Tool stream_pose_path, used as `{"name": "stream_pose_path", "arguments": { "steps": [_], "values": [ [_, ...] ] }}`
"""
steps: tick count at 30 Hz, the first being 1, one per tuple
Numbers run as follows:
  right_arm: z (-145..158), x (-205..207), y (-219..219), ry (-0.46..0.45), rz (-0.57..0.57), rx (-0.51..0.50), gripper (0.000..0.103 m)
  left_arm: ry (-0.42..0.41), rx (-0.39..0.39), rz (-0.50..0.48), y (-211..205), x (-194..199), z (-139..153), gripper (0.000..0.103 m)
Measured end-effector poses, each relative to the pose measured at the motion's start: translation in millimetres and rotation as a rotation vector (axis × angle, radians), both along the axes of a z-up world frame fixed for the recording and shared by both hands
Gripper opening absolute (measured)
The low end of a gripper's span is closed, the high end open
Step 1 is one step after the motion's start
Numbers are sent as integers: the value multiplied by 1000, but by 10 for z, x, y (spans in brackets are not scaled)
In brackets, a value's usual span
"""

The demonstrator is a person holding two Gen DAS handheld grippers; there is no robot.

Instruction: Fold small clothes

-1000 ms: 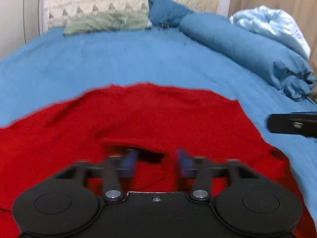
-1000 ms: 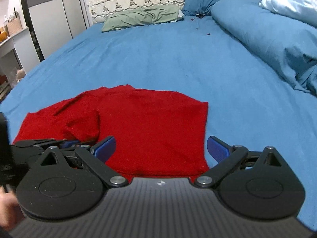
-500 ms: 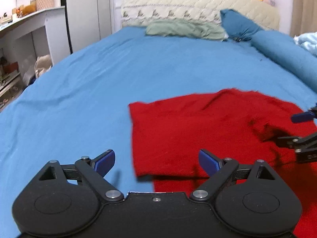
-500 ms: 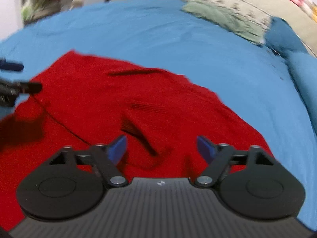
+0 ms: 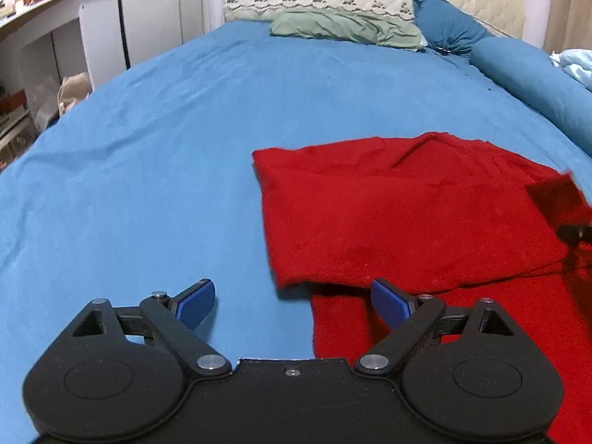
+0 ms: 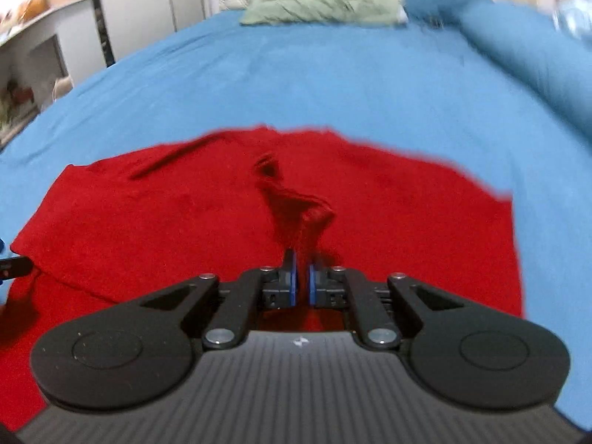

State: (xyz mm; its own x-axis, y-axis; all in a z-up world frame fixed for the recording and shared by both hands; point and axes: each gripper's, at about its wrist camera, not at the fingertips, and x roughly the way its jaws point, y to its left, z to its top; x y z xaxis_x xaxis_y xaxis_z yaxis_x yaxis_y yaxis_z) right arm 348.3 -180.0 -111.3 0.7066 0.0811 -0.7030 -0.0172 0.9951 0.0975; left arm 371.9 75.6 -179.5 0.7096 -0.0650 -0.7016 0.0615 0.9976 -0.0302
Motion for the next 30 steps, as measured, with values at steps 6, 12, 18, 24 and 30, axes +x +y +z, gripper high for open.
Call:
{"name": "stream_pose_path", "arguments": {
  "steps": [6, 12, 18, 24, 30],
  "values": [
    [-67, -3, -53, -43, -35, 86, 58, 16, 4, 11, 35, 8, -48, 94],
    [55, 151, -112, -54, -78, 51, 20, 4, 13, 25, 45, 55, -121, 94],
    [602, 163, -385, -195, -127, -4, 20, -62, 5, 47, 33, 187, -147, 92],
    [574, 123, -873, -161, -217, -59, 20, -51, 39, 61, 20, 174, -206, 90],
    [70, -3, -1056, -65, -203, -68, 22, -7, 37, 90, 82, 45, -94, 87]
  ]
}}
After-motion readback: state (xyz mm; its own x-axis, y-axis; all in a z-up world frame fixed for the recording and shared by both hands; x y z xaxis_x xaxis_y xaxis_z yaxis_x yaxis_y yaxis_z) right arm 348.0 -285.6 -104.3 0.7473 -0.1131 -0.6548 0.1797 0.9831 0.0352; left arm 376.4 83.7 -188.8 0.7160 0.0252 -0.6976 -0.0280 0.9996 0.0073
